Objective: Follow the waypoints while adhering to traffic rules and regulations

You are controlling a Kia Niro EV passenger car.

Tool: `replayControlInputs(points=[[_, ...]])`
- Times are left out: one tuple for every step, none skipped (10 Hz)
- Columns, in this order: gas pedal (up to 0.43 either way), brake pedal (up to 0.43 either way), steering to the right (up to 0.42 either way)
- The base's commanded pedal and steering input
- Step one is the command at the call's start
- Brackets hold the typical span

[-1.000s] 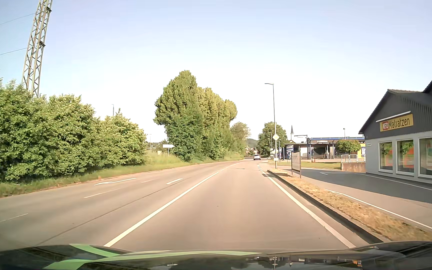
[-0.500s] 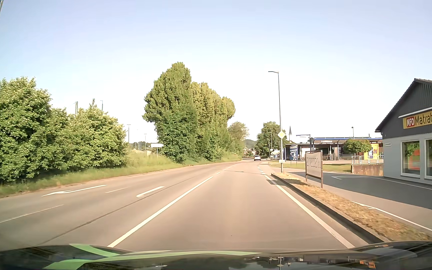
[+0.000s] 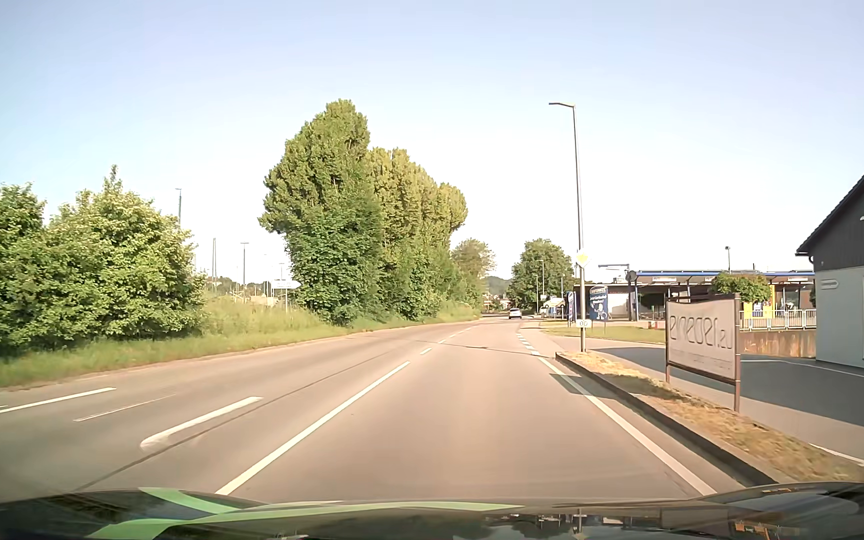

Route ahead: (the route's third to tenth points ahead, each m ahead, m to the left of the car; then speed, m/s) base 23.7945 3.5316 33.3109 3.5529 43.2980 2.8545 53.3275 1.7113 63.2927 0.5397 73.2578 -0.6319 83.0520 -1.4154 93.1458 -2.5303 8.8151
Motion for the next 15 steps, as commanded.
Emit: replayControlInputs(points=[[0.0, 0.0, 0.006], [0.0, 0.0, 0.005], [0.0, 0.0, 0.005], [0.0, 0.0, 0.005], [0.0, 0.055, 0.006], [0.0, 0.116, 0.005], [0.0, 0.14, 0.006], [0.0, 0.152, 0.006], [0.0, 0.152, 0.006], [0.0, 0.152, 0.007], [0.0, 0.159, 0.011], [0.0, 0.159, 0.02], [0.0, 0.159, 0.033], [0.0, 0.159, 0.038], [0.0, 0.171, 0.045]])
